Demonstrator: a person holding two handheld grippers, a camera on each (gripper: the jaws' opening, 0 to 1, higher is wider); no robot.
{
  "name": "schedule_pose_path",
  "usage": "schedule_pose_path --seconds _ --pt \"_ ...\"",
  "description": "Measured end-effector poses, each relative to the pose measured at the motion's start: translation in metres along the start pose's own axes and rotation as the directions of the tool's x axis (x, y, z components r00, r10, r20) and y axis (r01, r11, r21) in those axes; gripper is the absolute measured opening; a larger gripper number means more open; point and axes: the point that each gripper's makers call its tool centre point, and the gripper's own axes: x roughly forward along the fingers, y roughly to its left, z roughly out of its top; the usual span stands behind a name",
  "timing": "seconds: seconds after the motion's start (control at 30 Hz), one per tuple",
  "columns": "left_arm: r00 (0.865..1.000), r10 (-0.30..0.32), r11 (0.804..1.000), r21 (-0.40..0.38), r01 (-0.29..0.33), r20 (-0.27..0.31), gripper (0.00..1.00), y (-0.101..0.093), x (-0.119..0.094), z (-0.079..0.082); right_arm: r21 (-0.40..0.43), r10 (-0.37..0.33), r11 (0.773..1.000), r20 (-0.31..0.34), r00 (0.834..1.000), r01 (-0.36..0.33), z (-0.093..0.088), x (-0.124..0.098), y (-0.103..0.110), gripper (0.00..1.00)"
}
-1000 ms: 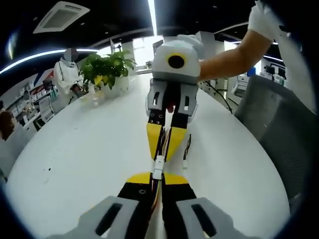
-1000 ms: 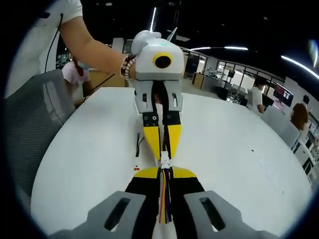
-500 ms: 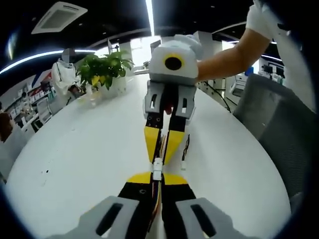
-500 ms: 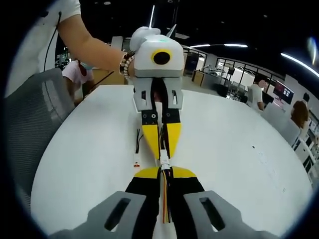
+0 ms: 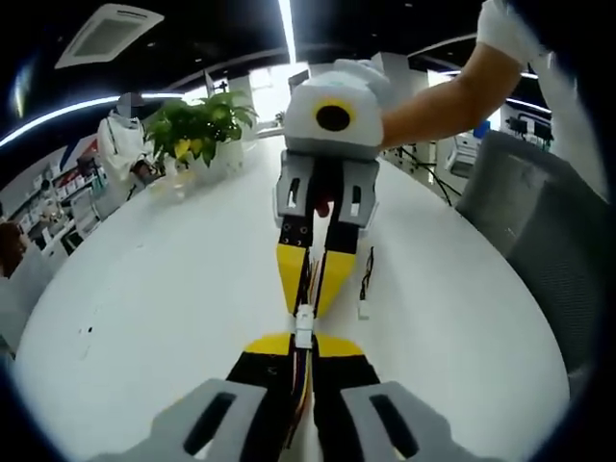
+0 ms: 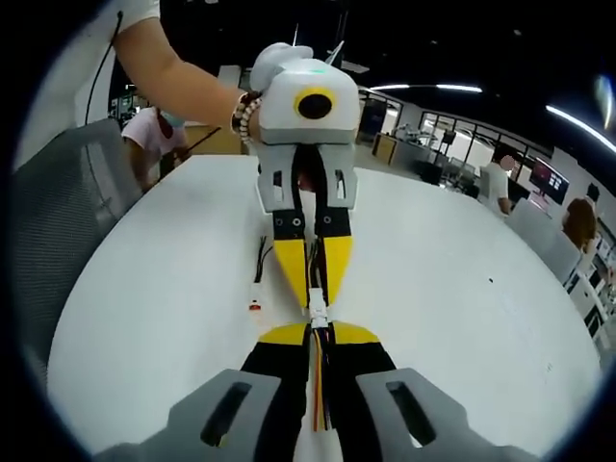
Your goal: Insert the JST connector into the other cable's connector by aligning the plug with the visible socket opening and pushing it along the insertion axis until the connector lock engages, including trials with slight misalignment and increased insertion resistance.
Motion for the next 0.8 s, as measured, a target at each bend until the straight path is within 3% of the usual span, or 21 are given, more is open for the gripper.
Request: schedule_pose_path --seconds 0.4,0.53,0.8 --pt "0.999 -0.003 0.999 -0.039 0.002 -0.033 0.00 0.004 0.006 -0.016 0.056 -0.008 0.998 0.005 1.000 0.008 -0.010 0.009 0.001 0.04" --pt "0.996 0.020 1.000 -0.011 -0.021 -0.084 0.05 0.006 0.008 -0.024 0.073 -0.015 0.997 -0.012 1.000 0.016 -0.015 0.011 0.000 0.04" --pt "0.998 0.016 0.999 -0.042 -0.019 -0.064 0.06 0.004 0.004 -0.021 0.107 -0.022 0.994 -0.010 1.000 0.023 -0.018 0.011 -0.003 0.05"
